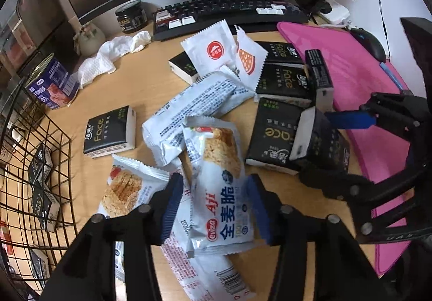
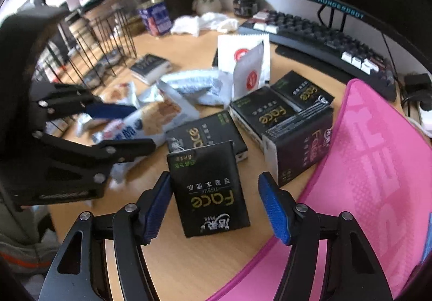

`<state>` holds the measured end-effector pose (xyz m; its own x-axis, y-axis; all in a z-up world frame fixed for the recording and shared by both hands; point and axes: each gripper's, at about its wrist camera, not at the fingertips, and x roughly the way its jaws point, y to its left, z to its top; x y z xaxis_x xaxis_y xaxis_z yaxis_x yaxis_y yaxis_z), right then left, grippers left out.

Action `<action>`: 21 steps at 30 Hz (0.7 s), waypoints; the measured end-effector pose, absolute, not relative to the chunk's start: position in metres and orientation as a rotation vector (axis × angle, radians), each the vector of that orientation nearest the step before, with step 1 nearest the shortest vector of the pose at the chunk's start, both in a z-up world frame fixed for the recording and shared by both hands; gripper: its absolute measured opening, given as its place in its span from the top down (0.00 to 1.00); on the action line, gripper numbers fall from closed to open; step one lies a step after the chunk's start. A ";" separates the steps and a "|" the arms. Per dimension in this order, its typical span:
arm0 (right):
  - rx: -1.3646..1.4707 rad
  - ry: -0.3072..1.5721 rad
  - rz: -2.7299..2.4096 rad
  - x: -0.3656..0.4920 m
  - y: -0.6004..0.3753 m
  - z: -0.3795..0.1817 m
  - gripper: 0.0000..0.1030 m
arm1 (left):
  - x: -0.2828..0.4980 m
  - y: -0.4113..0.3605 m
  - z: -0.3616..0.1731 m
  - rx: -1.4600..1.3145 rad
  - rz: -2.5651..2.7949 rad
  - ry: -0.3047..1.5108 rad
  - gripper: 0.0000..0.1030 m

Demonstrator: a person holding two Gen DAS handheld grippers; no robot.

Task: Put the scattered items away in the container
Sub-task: 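Grasp a white Aji biscuit bar with the left tool while the right tool grasps a Face pack, then carry the biscuit bar and tissue pack over the basket and open both tools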

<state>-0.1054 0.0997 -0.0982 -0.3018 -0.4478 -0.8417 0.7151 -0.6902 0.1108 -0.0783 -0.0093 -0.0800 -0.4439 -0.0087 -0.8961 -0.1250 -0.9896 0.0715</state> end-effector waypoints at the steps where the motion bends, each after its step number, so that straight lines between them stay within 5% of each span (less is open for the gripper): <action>1: 1.203 0.361 -2.029 -0.106 0.098 -0.101 0.40 | -0.079 -0.009 -0.082 -1.624 2.600 0.197 0.47; 3: 1.204 0.335 -2.018 -0.107 0.100 -0.101 0.53 | -0.080 -0.009 -0.084 -1.637 2.594 0.203 0.60; 5: 1.210 0.309 -2.019 -0.108 0.103 -0.098 0.53 | -0.080 -0.010 -0.083 -1.632 2.602 0.200 0.63; 21: 1.105 0.294 -2.060 -0.089 0.099 -0.042 0.54 | -0.049 -0.029 -0.015 -1.446 2.727 0.126 0.63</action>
<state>-0.0886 0.0993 -0.0418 -0.3313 -0.5185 -0.7883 0.7181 -0.6805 0.1458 -0.0487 -0.0290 -0.0152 -0.5606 0.0085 -0.8280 -0.0846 -0.9953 0.0471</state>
